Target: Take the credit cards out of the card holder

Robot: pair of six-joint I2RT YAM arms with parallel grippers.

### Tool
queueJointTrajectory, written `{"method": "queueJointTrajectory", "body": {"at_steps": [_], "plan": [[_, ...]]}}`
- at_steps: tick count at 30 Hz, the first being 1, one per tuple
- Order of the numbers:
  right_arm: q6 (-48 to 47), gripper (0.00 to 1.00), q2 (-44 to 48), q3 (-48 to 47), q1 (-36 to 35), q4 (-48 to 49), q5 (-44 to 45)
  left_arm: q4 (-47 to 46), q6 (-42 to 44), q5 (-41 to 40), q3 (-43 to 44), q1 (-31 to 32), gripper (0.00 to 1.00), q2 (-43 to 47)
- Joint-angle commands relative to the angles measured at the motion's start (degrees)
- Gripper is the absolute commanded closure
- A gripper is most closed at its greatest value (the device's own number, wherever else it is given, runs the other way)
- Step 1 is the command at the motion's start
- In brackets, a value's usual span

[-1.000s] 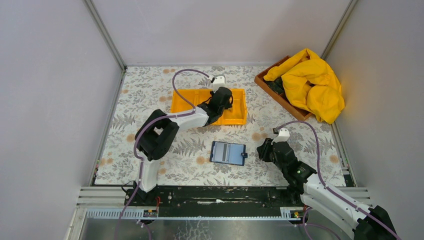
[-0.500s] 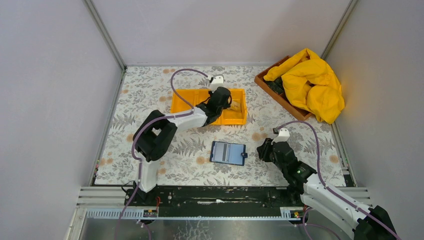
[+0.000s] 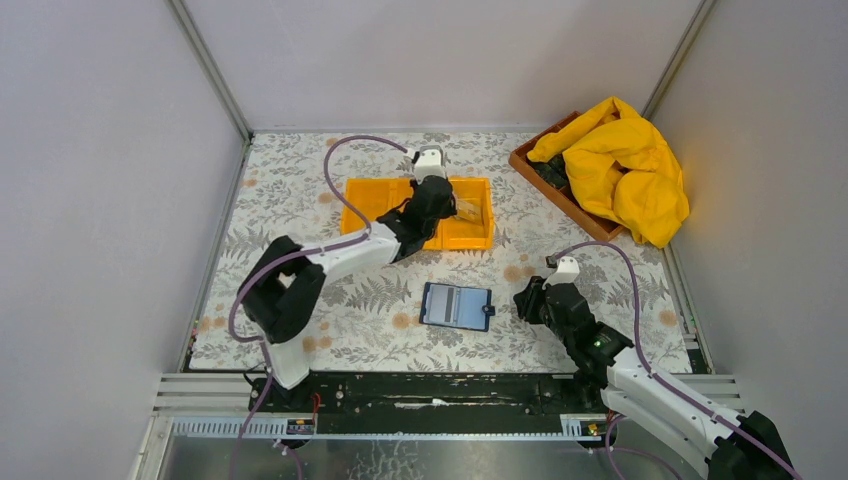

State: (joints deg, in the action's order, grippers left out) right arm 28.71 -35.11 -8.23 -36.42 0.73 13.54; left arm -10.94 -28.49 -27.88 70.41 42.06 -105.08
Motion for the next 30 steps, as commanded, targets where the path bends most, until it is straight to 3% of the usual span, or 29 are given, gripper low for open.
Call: {"method": "queueJointTrajectory", "body": {"at_steps": [1, 12, 19, 23, 26, 30], "plan": [[-1.3, 0.65, 0.0, -1.2, 0.0, 2.7, 0.2, -3.7, 0.5, -1.8, -4.0, 0.5, 0.82, 7.1], [-3.6, 0.55, 0.2, -0.3, 0.0, 6.6, -6.9, -1.3, -7.6, -1.4, -23.1, 6.2, 0.76, 18.8], [-4.4, 0.48, -2.9, -2.4, -0.6, 6.9, -10.0, 0.5, -7.5, -0.1, -33.0, 7.2, 0.7, 25.6], [-5.3, 0.47, -6.2, -6.6, -4.4, 5.1, -6.1, 2.7, -8.3, 2.9, -36.2, 6.5, 0.69, 29.0], [-6.7, 0.47, -12.1, -11.9, -11.7, 3.5, 1.4, 4.3, -9.5, 5.1, -37.4, 5.5, 0.7, 30.0], [-6.6, 0.47, -22.3, -18.6, -17.7, 3.2, 7.1, 2.2, -9.6, 11.7, -39.1, 3.8, 0.81, 30.8]]}}
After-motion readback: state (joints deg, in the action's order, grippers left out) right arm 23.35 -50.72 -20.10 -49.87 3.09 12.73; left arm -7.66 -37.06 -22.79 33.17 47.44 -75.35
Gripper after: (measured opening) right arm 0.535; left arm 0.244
